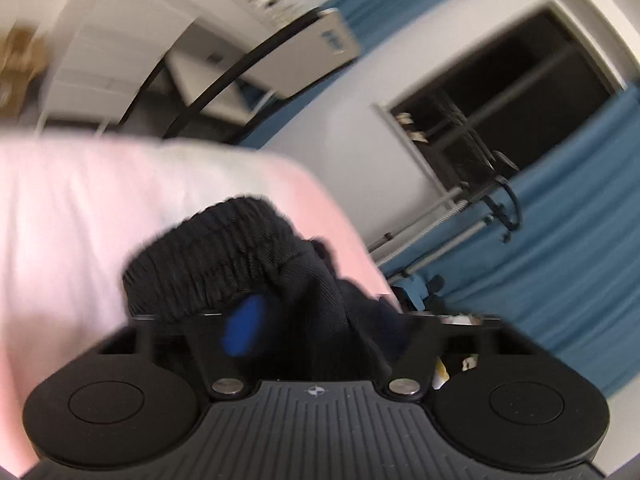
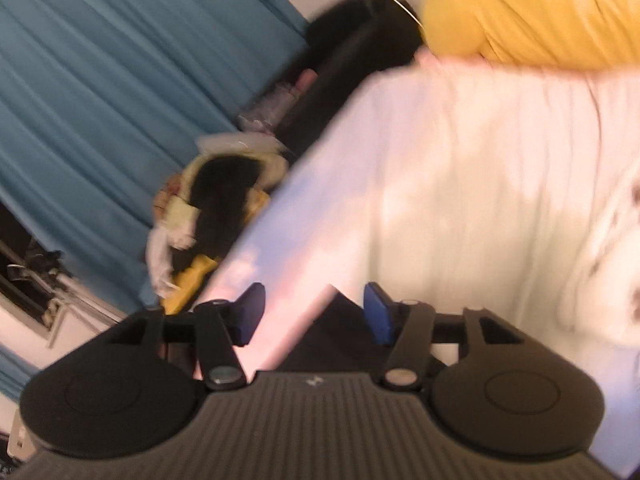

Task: Fold clothes

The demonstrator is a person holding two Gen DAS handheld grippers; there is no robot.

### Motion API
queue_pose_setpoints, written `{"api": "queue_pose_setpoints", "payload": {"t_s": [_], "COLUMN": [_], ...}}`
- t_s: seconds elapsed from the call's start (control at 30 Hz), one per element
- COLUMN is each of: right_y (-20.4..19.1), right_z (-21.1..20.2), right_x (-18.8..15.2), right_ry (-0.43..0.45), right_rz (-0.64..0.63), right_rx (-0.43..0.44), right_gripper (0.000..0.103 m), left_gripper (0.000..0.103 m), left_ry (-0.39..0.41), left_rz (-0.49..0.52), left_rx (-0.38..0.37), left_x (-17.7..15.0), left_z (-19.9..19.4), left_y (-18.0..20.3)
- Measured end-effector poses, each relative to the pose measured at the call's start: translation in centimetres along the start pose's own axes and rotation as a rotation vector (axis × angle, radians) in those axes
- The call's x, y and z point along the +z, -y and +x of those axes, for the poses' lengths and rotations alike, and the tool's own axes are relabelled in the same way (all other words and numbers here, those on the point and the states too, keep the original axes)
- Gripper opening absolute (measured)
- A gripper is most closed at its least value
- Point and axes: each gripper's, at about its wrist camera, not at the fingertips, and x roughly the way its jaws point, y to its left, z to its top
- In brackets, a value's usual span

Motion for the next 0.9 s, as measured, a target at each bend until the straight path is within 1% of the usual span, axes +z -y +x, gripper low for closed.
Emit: {"api": "queue_pose_setpoints", "payload": {"t_s": [0.07,0.13,0.2,0.27,0.33,0.4,0.43,0.5,0.53,0.57,0.6,0.67,0.7,0.73,0.77,0.8,0.83,0.87,0.9], "right_y": [1.6,2.9,4.1,5.4,7.5,9.1,9.6,9.7,9.6,9.4,9.2,8.1,7.5,6.6,5.8,5.3,4.9,4.5,4.1], "right_z": [0.1,-1.3,-3.1,-4.6,-5.4,-5.3,-5.3,-5.0,-4.8,-4.7,-4.5,-4.7,-4.6,-4.6,-4.8,-5.2,-5.9,-6.6,-7.2], "right_x": [-1.1,-1.9,-2.4,-2.9,-3.4,-4.4,-4.9,-5.8,-6.3,-6.7,-7.0,-7.6,-7.8,-7.7,-7.7,-7.5,-7.2,-6.8,-6.3], "right_ry": [-0.016,-0.015,-0.025,-0.042,-0.054,-0.09,-0.115,-0.149,-0.161,-0.165,-0.168,-0.167,-0.162,-0.157,-0.144,-0.126,-0.104,-0.084,-0.069], "right_rz": [-0.018,-0.086,-0.176,-0.236,-0.231,-0.207,-0.204,-0.203,-0.202,-0.203,-0.207,-0.238,-0.26,-0.291,-0.333,-0.363,-0.379,-0.387,-0.376], "right_rx": [0.025,0.035,0.03,-0.005,-0.049,-0.062,-0.059,-0.044,-0.036,-0.033,-0.028,-0.011,-0.013,-0.029,-0.058,-0.07,-0.067,-0.061,-0.047], "right_gripper": [0.057,0.058,0.062,0.062,0.062,0.062,0.062,0.062,0.062,0.056,0.043,0.032,0.017,0.006,0.006,0.006,0.006,0.006,0.005], "left_gripper": [0.078,0.078,0.078,0.078,0.079,0.084,0.085,0.085,0.085,0.085,0.085,0.084,0.083,0.083,0.079,0.067,0.062,0.047,0.012], "left_ry": [-0.02,-0.042,-0.057,-0.034,0.001,0.047,0.053,0.044,0.03,0.015,-0.016,-0.032,-0.033,-0.032,-0.036,-0.051,-0.07,-0.074,-0.074], "left_rz": [-0.005,-0.002,-0.009,-0.027,-0.035,-0.013,-0.008,-0.009,-0.017,-0.025,-0.035,-0.053,-0.052,-0.049,-0.056,-0.066,-0.077,-0.067,-0.053], "left_rx": [-0.022,-0.03,-0.036,-0.045,-0.053,0.01,0.048,0.112,0.115,0.114,0.112,0.133,0.135,0.14,0.154,0.161,0.174,0.196,0.219], "left_x": [-0.6,-0.8,-0.9,-1.1,-1.3,-1.8,-1.9,-2.1,-2.1,-2.0,-2.0,-1.8,-1.6,-1.3,-1.1,-0.9,-0.6,-0.4,-0.3], "left_z": [0.2,0.0,-0.4,-1.6,-2.9,-4.4,-4.9,-5.4,-5.4,-5.3,-4.6,-3.4,-2.8,-2.2,-1.4,-0.6,0.0,0.5,0.8], "left_y": [-1.3,-2.6,-3.8,-4.4,-4.9,-4.9,-5.1,-5.5,-5.8,-6.0,-6.3,-6.3,-6.3,-6.1,-5.8,-5.6,-5.5,-5.1,-4.7]}}
